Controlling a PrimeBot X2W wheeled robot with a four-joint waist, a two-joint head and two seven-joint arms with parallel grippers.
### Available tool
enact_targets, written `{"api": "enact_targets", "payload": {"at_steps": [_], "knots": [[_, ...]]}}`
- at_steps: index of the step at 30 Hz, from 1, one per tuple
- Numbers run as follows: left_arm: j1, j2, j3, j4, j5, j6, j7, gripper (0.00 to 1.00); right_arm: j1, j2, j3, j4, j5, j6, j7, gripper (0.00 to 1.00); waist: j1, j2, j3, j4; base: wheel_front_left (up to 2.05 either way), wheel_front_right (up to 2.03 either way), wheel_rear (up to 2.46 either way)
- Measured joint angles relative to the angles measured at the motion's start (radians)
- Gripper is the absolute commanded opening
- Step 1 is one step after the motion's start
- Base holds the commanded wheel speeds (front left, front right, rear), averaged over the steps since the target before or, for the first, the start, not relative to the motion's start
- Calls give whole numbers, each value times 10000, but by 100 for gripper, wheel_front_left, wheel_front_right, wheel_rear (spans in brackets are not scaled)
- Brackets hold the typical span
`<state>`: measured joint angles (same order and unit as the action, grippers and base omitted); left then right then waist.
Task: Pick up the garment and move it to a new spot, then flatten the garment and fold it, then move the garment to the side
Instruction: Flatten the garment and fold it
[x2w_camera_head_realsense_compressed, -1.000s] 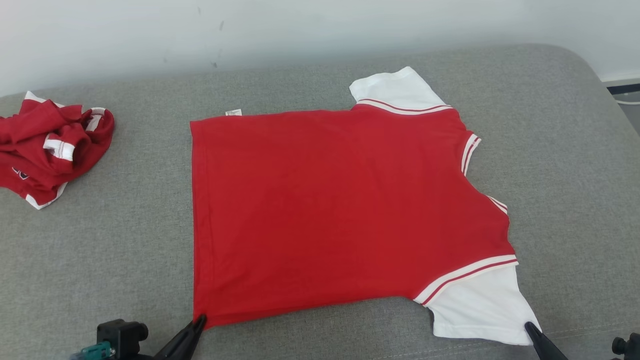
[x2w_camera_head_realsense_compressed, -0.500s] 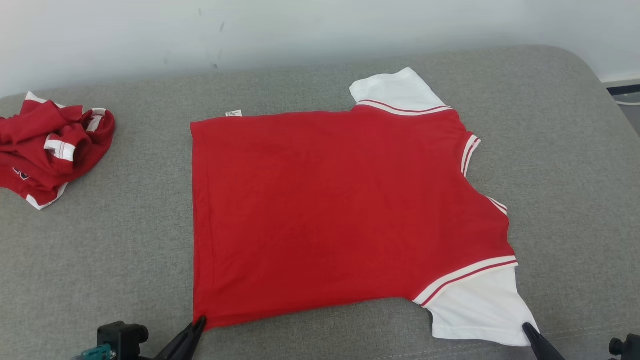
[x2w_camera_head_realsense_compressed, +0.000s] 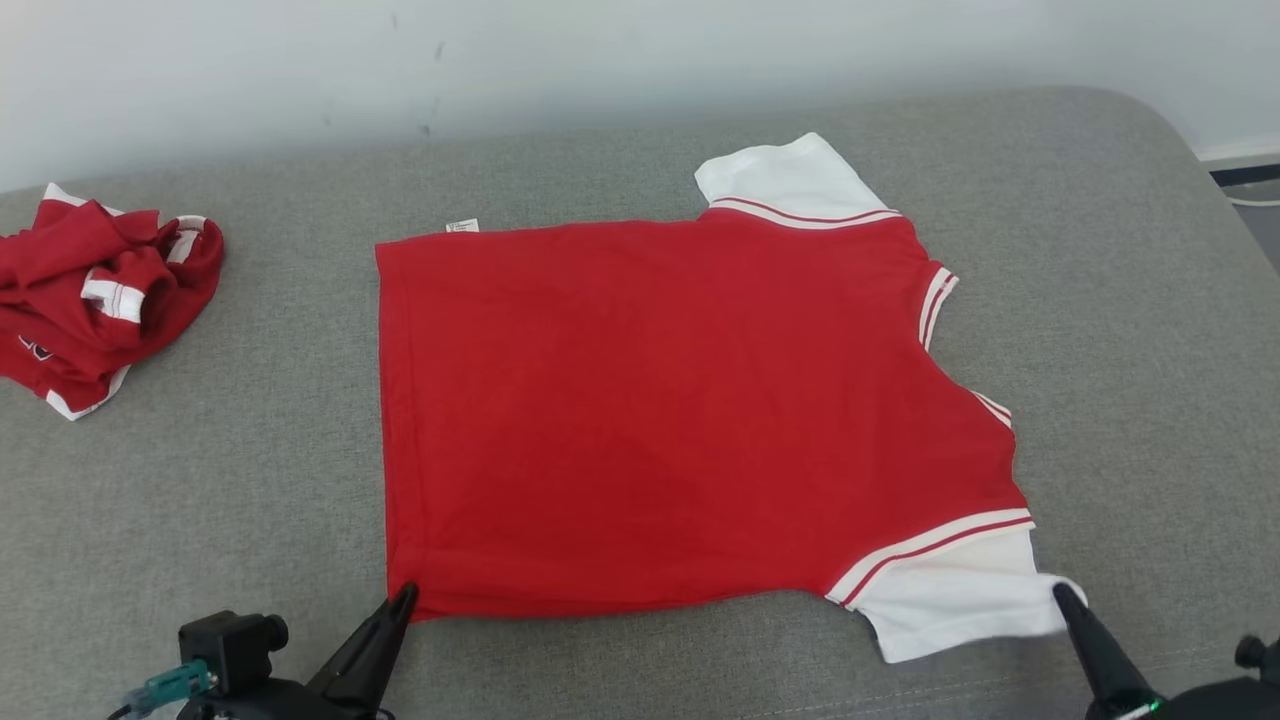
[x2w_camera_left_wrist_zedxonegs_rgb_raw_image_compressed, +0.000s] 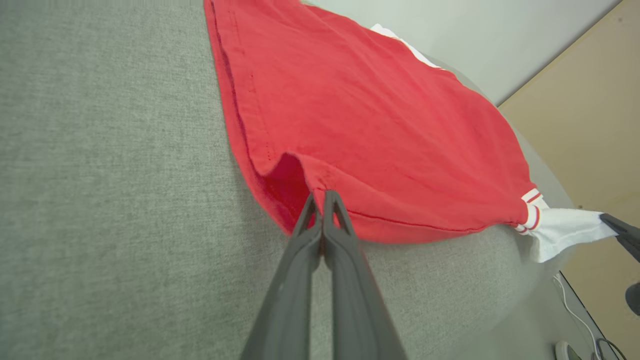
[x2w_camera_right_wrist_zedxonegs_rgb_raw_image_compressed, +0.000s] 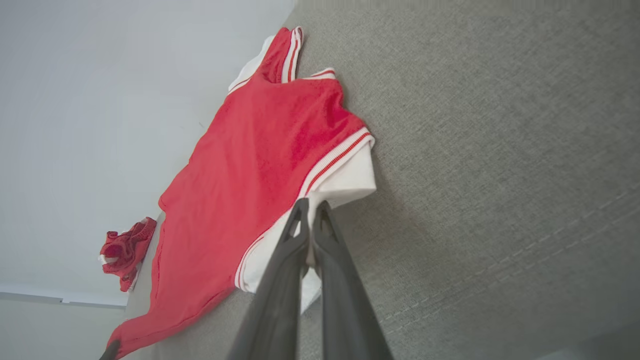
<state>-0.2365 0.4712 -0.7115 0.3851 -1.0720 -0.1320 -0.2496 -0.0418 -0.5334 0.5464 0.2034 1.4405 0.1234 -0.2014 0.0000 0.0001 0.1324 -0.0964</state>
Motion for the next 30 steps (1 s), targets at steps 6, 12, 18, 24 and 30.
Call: {"api": "enact_targets", "payload": {"at_steps": [6,12,18,24,30], "knots": [[-9,4,380,-401,0,0,0,0,-336,65,-460,-445,201,0,-217,0,0,0,129,-33,0,0,0],[-45,6,859,-479,0,0,0,0,-744,339,-1032,-391,194,0,-393,0,1,0,301,-75,0,0,0],[-92,10,1143,-495,38,0,0,0,-1144,713,-1522,-146,46,0,-468,0,1,0,555,-95,0,0,0],[-610,-46,1256,-731,188,0,0,0,-1727,984,-1801,-29,-242,0,-479,0,1,0,866,-47,0,0,0],[-1085,-140,1471,-809,359,0,-2,0,-2466,1177,-1988,226,-616,0,-479,0,2,0,1198,4,0,0,0]]}}
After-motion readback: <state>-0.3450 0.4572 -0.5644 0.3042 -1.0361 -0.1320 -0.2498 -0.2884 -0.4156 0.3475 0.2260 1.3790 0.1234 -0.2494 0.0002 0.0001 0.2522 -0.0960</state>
